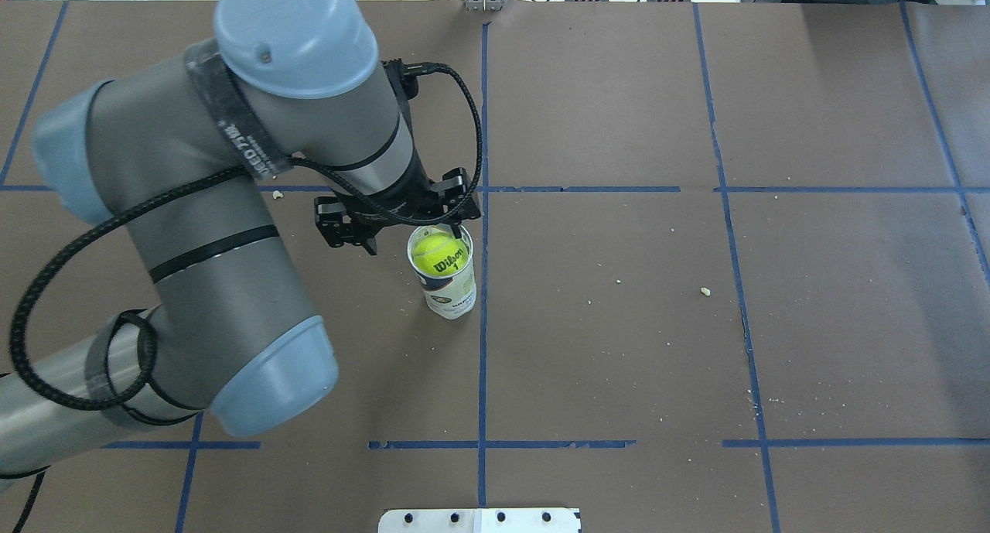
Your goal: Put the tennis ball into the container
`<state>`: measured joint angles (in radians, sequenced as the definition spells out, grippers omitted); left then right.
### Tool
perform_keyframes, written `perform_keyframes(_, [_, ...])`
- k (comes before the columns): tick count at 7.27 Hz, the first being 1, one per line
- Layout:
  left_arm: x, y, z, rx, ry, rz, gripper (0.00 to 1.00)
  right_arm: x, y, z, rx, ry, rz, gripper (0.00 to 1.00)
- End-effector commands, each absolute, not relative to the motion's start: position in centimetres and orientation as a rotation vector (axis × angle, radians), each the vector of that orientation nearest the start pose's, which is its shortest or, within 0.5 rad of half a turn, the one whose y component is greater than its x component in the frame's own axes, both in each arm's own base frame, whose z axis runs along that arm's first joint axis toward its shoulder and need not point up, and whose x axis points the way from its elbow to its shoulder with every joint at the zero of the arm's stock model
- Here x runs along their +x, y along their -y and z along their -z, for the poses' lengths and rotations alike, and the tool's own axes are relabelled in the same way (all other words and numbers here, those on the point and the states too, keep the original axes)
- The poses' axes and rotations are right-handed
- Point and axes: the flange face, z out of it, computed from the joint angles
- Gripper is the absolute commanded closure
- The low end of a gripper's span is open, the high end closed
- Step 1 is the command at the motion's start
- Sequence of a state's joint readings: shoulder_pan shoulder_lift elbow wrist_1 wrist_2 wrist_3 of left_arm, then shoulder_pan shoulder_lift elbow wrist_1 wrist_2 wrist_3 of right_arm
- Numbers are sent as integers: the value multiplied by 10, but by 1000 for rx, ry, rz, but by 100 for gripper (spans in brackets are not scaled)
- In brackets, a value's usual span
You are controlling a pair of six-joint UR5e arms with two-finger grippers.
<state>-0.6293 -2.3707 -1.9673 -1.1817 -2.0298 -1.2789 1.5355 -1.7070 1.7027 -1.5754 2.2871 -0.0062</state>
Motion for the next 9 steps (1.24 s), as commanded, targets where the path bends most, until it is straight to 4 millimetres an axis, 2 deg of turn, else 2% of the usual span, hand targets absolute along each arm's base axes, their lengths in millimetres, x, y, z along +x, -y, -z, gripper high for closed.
perform_keyframes(1, [354, 432, -121, 99, -887, -1, 0, 53, 435, -661, -19, 716, 36, 0])
perform_keyframes(2, [326, 454, -144, 143, -848, -30, 0, 53, 435, -661, -19, 716, 36, 0])
perform_keyframes(3, [291, 475, -180, 168, -829, -88, 0, 53, 435, -661, -19, 716, 36, 0])
perform_keyframes(4, [247, 495, -218, 172, -833, -137, 0, 53, 435, -661, -19, 716, 36, 0])
perform_keyframes(6, [153, 518, -297, 184, -772, -168, 0, 52, 436, -661, -18, 718, 37, 0])
perform_keyframes(8, [87, 549, -371, 115, -708, -64, 0, 53, 435, -661, -19, 716, 36, 0])
perform_keyframes(9, [56, 558, -414, 83, -705, -96, 0, 53, 435, -661, -19, 716, 36, 0])
